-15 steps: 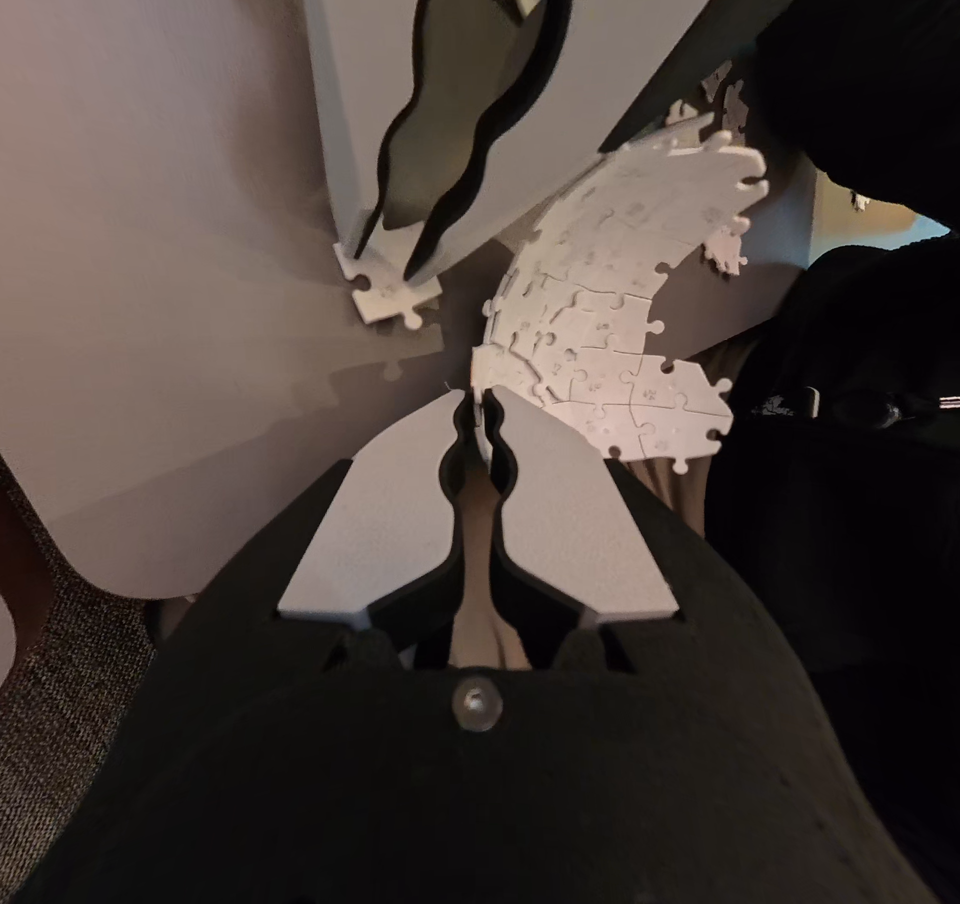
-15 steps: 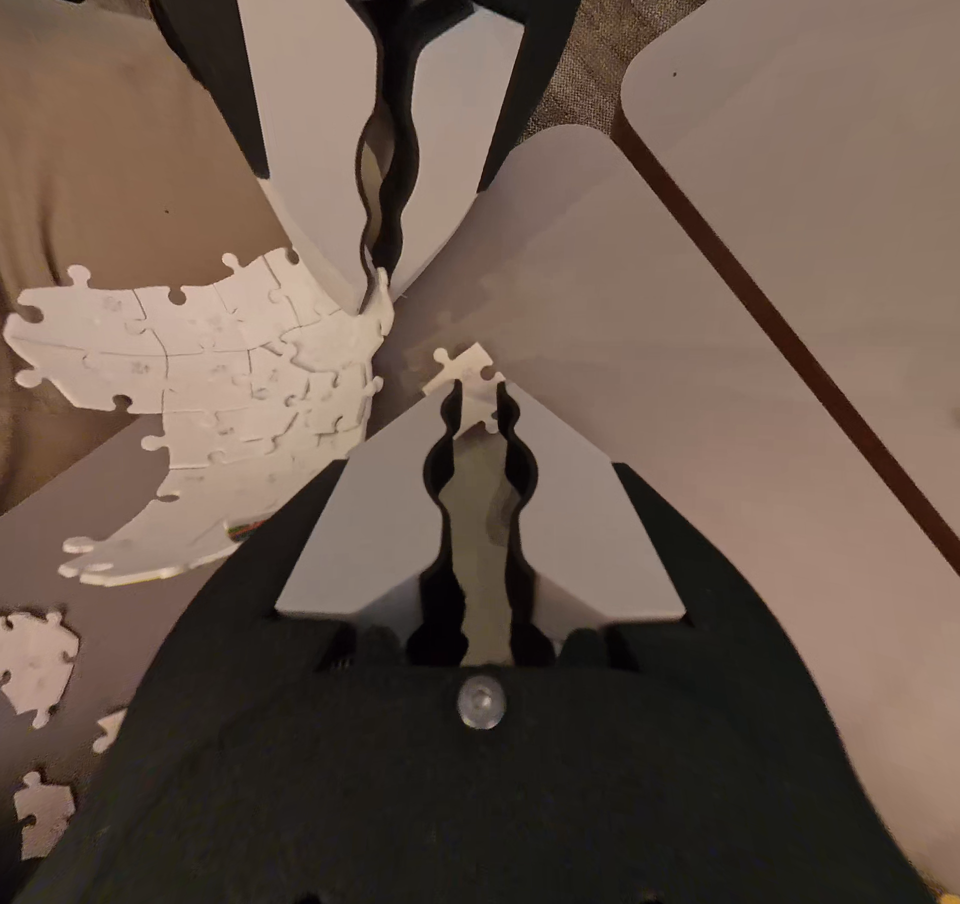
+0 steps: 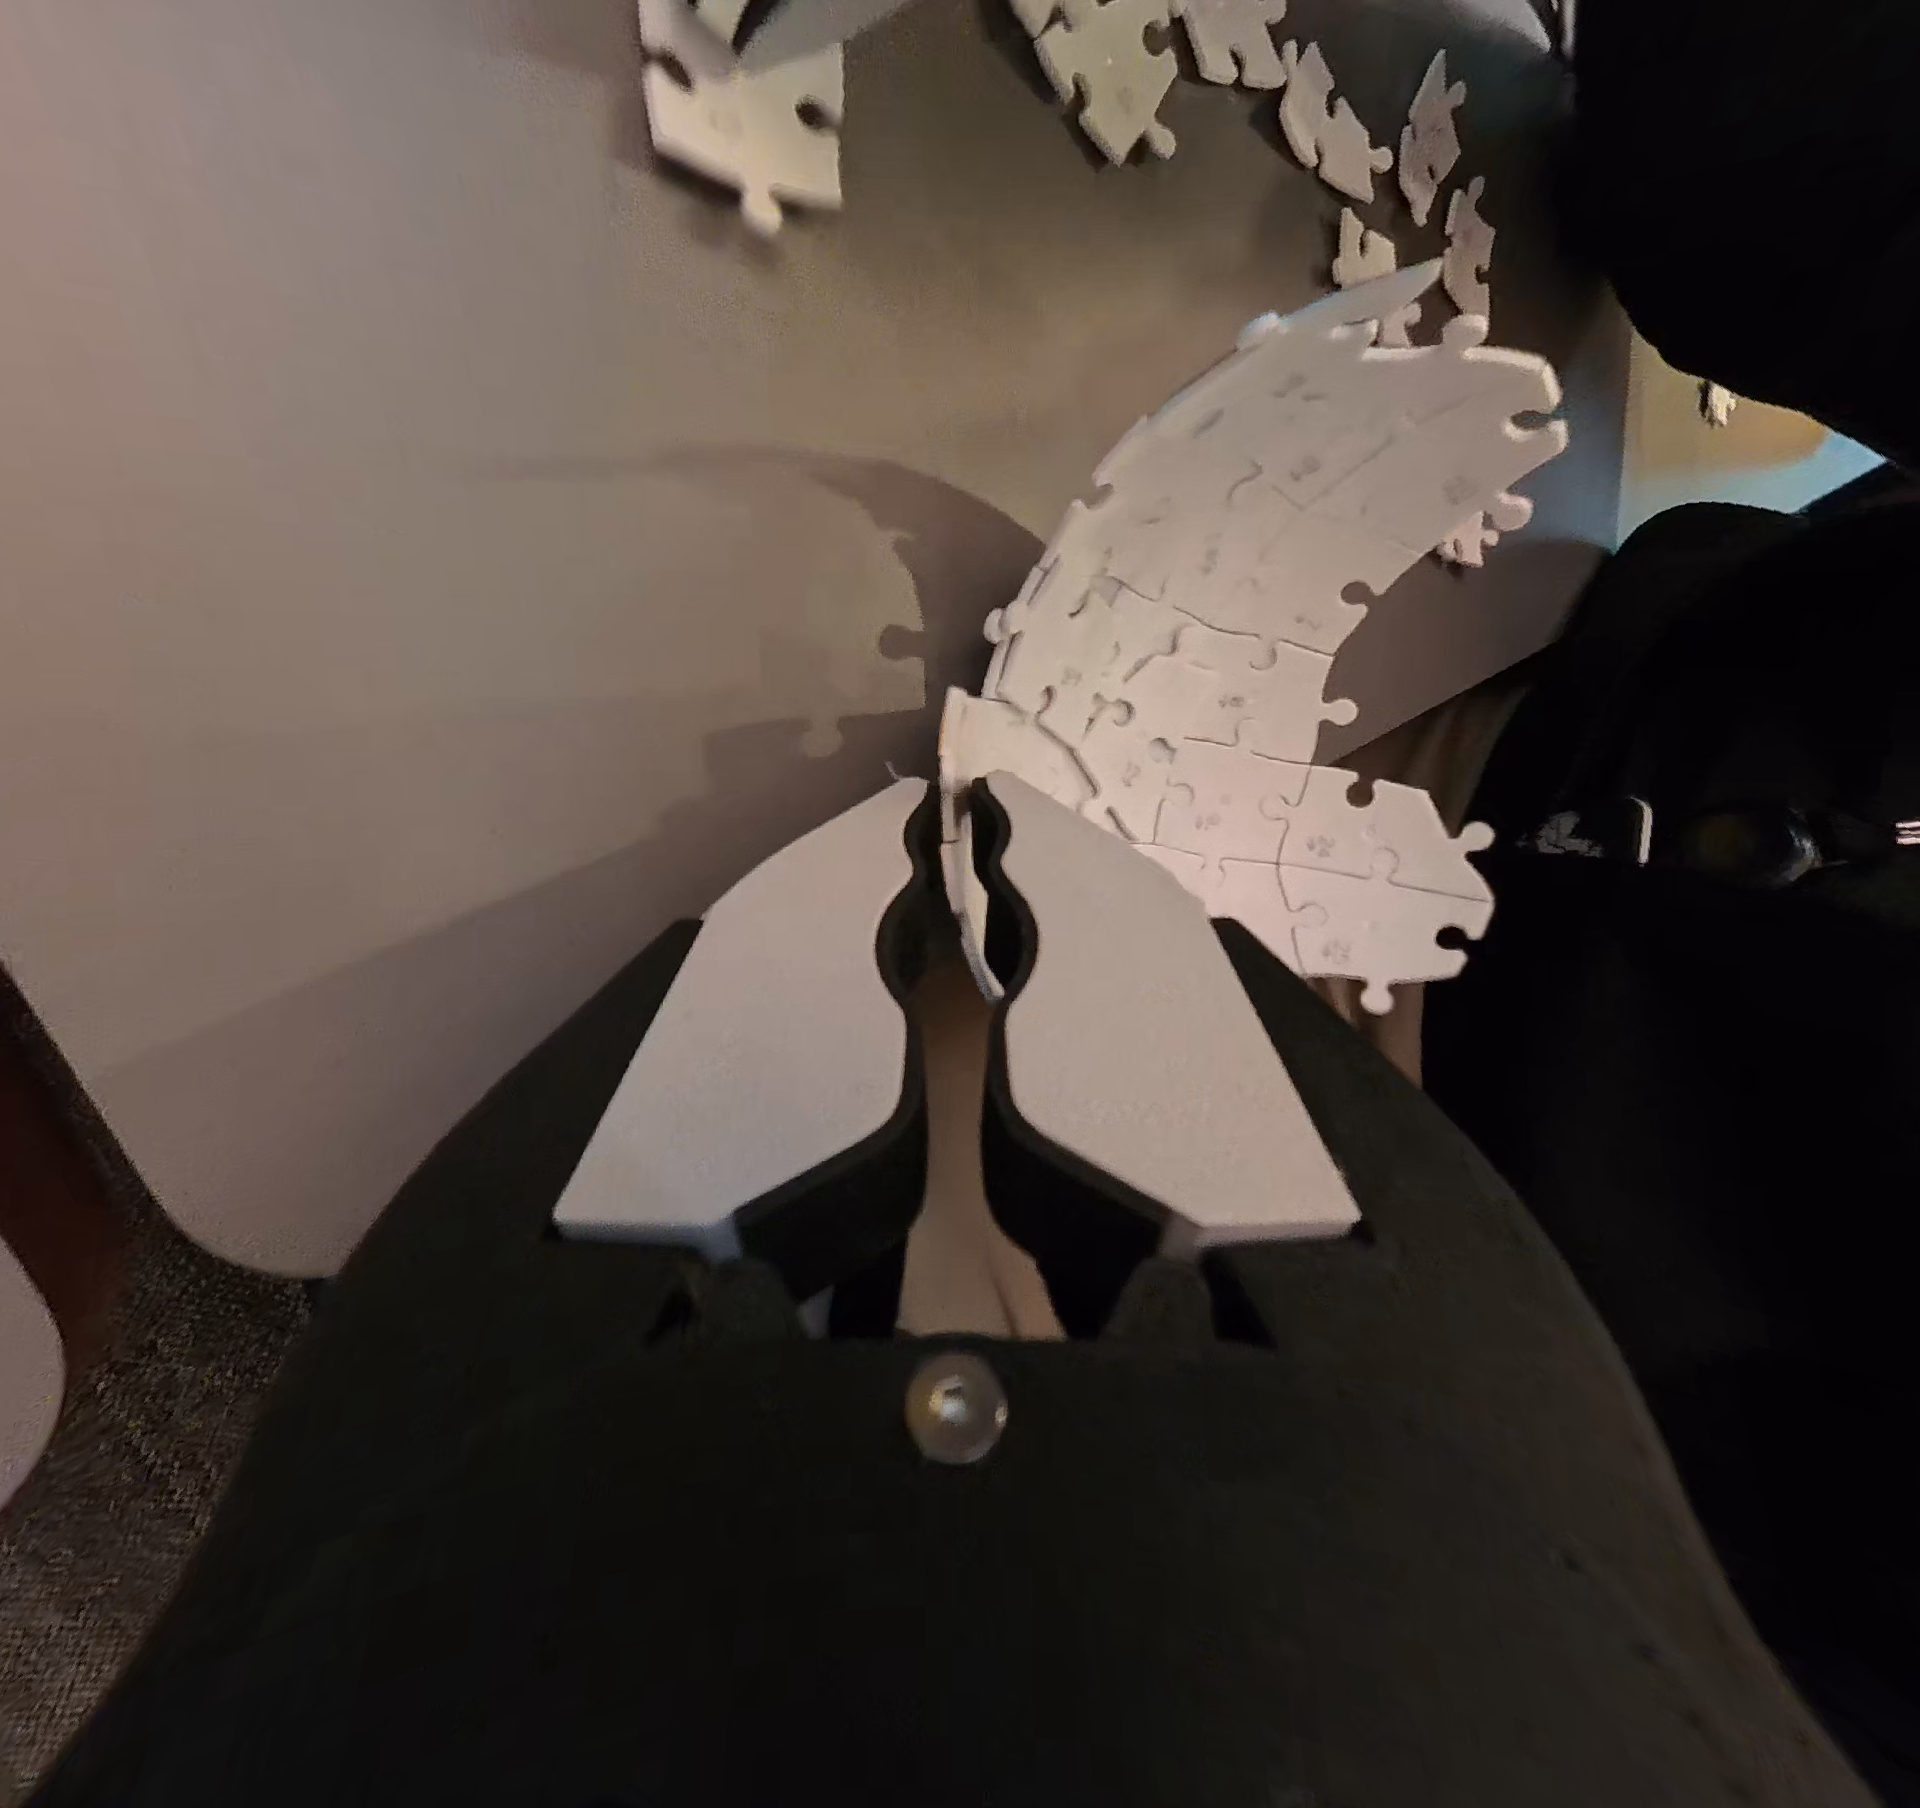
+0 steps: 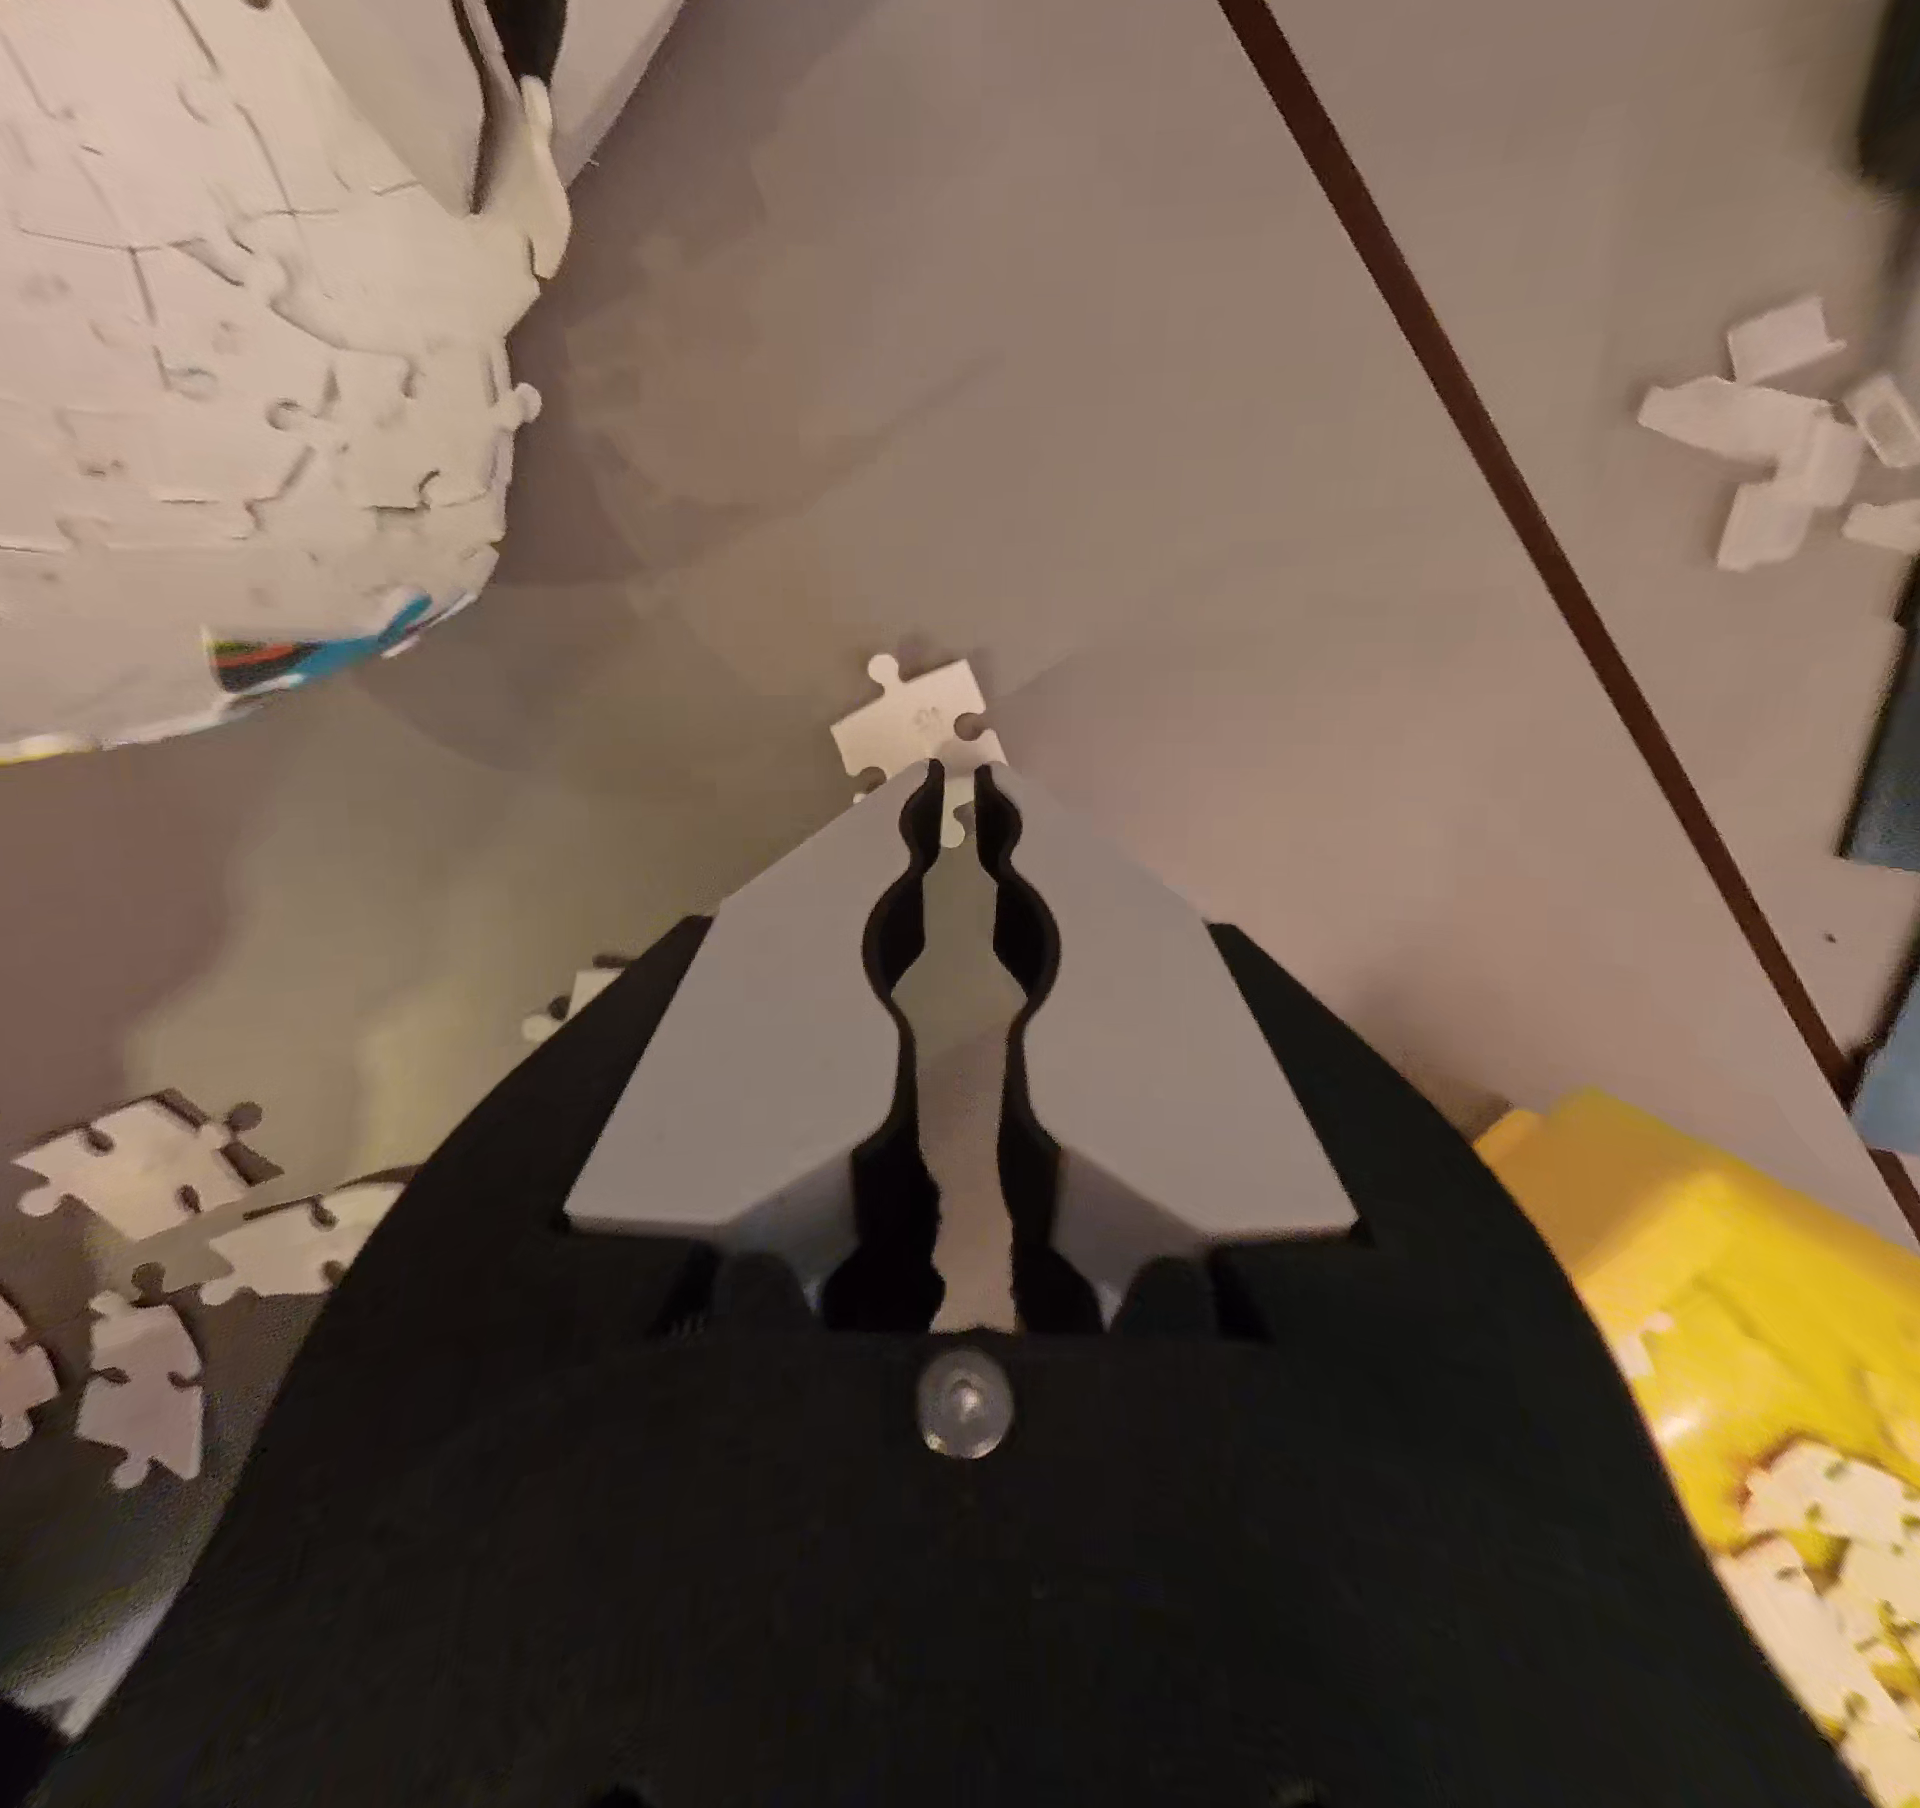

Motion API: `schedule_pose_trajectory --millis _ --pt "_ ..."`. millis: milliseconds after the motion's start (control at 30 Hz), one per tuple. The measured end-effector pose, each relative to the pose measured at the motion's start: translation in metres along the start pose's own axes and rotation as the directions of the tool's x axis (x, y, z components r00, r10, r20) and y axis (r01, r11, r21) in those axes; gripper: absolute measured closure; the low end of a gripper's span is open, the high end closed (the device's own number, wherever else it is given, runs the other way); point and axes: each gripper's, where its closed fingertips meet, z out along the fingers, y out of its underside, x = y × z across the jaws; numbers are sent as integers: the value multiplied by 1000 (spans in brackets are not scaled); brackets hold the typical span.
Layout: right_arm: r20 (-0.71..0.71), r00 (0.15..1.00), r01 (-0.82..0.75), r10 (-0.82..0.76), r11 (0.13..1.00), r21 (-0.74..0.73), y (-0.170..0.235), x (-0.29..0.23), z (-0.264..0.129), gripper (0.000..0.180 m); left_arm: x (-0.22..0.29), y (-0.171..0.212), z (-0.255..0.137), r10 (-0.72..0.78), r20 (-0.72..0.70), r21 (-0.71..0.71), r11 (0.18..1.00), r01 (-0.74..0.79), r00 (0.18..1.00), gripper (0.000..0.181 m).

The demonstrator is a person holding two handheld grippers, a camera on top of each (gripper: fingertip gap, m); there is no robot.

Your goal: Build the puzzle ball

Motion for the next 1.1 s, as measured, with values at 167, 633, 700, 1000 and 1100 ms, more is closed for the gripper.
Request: schedule_pose_trajectory --millis 167,633,700,1000,1100 --pt "-33 999 -4 6 996 85 -11 2 3 164 -2 -12 7 19 -16 -16 1000 -19 1000 175" --pt "-73 982 -176 177 984 23 2 9 2 164 -6 -23 7 38 -23 -17 999 -39 999 175" --pt "-112 980 -161 163 987 27 0 15 2 164 -7 -23 7 38 -22 -15 999 -38 999 175" --pt "2 974 -227 227 973 34 -2 -1 -1 149 -8 -22 5 36 -25 -12 999 -36 999 175" --pt "-6 977 -215 215 976 27 -4 -1 4 153 -8 -21 4 35 -23 -11 999 -35 999 175"
